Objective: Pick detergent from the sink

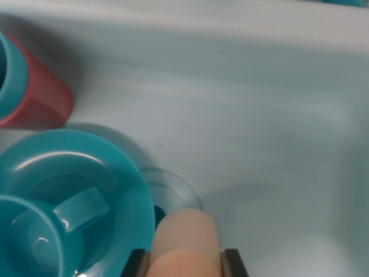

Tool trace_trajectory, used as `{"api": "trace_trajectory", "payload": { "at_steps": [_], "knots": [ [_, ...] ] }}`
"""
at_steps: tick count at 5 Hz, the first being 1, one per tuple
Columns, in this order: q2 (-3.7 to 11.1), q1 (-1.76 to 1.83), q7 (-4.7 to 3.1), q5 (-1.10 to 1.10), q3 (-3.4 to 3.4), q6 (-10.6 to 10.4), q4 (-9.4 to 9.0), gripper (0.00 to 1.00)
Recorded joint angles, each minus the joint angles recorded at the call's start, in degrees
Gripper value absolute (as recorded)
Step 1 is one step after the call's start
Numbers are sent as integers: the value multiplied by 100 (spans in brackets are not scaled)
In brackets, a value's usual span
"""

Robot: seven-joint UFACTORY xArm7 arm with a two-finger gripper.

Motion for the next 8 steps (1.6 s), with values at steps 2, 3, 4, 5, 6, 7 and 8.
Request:
{"api": "trace_trajectory", "payload": {
  "at_steps": [2, 3, 4, 5, 6, 7, 8],
  "knots": [
    [-16, 0, 9, -7, 0, 60, 45, 100],
    [-16, 0, 9, -7, 0, 60, 45, 100],
    [-40, 0, 22, -18, 0, 150, 112, 100],
    [-40, 0, 22, -18, 0, 150, 112, 100],
    [-74, 0, 41, -32, 0, 276, 205, 100],
    [-74, 0, 41, -32, 0, 276, 205, 100],
    [-115, -1, 65, -51, 0, 431, 321, 100]
  ]
}}
